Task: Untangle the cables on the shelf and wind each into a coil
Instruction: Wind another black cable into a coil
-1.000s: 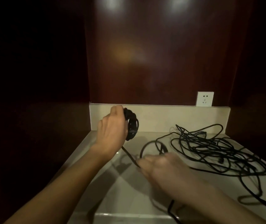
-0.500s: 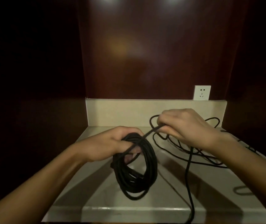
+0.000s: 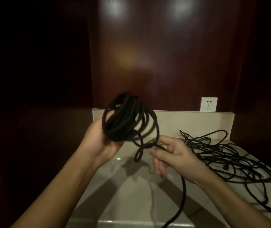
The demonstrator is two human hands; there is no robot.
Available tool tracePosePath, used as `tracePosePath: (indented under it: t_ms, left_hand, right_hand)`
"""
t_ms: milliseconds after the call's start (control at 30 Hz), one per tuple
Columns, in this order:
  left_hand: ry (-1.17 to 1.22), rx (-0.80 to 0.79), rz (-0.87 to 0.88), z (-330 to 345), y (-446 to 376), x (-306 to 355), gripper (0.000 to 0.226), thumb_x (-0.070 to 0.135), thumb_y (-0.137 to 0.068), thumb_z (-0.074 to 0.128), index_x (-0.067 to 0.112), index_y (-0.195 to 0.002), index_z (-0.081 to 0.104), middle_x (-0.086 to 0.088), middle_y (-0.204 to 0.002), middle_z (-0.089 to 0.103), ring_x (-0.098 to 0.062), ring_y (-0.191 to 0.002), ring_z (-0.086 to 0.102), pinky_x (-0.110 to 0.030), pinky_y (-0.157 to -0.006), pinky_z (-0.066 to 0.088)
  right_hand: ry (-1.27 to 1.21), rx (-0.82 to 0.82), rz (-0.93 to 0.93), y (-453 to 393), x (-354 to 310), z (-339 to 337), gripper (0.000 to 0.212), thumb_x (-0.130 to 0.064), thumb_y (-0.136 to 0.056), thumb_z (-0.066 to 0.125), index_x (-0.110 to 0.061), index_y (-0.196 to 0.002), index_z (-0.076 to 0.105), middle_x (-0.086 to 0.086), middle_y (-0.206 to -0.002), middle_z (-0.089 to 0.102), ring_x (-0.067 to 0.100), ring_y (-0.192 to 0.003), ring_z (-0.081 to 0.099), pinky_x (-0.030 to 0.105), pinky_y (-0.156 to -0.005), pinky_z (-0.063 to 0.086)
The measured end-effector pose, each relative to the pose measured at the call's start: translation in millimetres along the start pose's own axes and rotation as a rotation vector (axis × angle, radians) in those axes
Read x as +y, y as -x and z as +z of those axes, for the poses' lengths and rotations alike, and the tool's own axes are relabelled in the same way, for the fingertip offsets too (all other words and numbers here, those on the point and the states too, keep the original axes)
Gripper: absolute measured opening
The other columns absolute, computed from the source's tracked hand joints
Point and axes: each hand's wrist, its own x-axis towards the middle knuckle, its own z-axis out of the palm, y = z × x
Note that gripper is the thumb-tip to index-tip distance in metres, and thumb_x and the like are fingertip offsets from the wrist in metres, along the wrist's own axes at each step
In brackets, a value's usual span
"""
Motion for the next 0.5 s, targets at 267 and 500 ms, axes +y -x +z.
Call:
tracePosePath:
  t_ms: [267, 500]
  left_hand:
    - [-0.107, 0.038, -0.060, -9, -15, -23, 0.045, 0.009, -0.087, 0.057, 0.012, -0.132, 0.061, -0.014, -0.105, 0.068, -0.021, -0.091, 0.068, -0.027, -0.069, 0.056]
    - [-0.018, 0.171, -0.006, -12, -16, -34, 0.034, 0.003, -0.099, 0.046, 0.013, -0.127, 0.062, -0.015, -0.114, 0.061, -0.033, -0.102, 0.057, -0.029, -0.061, 0.057]
  right_hand:
    - [0.686, -0.100, 0.073, -6, 32, 0, 0.029, -0.023, -0.100, 0.046, -0.019, -0.119, 0.067, -0.004, -0.112, 0.068, 0.013, -0.098, 0.063, 0.031, -0.087, 0.052]
    - [-0.323, 0.766, -0.144, -16, 8, 43, 0.038, 0.003, -0.092, 0.039, -0.016, -0.104, 0.069, -0.007, -0.095, 0.074, 0.006, -0.090, 0.066, 0.020, -0.081, 0.046]
